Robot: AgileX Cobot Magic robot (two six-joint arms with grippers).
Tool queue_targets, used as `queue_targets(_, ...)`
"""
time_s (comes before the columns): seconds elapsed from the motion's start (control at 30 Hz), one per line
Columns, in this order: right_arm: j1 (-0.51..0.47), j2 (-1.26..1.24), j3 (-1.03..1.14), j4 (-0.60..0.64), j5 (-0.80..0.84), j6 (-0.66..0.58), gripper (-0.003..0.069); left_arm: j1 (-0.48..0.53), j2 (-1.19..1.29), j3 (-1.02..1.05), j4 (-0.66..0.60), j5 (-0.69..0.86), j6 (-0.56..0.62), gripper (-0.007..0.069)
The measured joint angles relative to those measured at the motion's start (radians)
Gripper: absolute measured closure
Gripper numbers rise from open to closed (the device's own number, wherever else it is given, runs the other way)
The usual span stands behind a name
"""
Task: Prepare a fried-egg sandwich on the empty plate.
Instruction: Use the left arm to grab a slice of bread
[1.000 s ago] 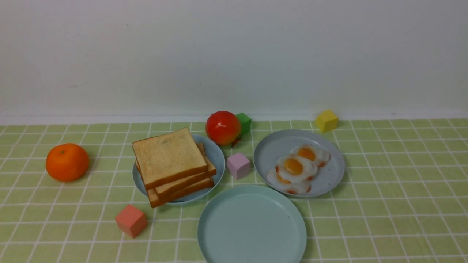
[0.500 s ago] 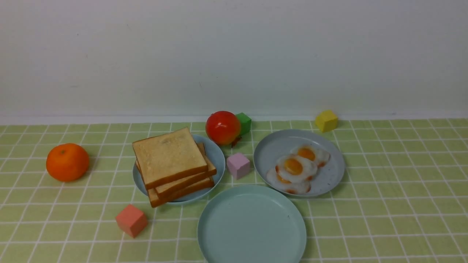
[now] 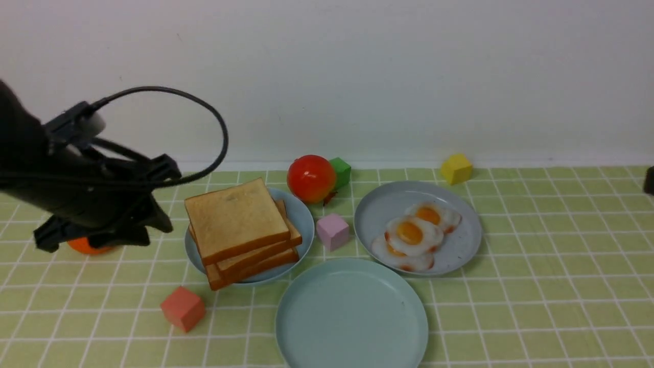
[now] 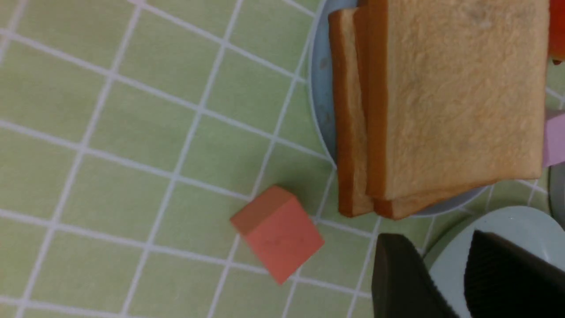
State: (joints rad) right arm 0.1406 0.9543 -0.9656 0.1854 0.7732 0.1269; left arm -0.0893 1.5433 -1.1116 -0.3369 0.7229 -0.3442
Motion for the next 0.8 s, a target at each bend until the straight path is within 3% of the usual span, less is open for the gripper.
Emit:
queue_targets(0.2,0.091,0.0,0.0,0.011,0.064,-0.064,0.0418,0.023,0.183,-0.145,-0.07,0.032,0.097,0.0381)
queue_targets(0.53,0.098,0.0,0.0,0.046,0.09,-0.072,0.0418,0.023,0.265,-0.165,-0.085,-0.033,0.117,0.0377)
queue_targets(0.8,0.098,0.0,0.0,0.098,0.086,-0.073,0.0418,0.023,0.333,-0.165,-0.165,-0.081,0.121,0.0385)
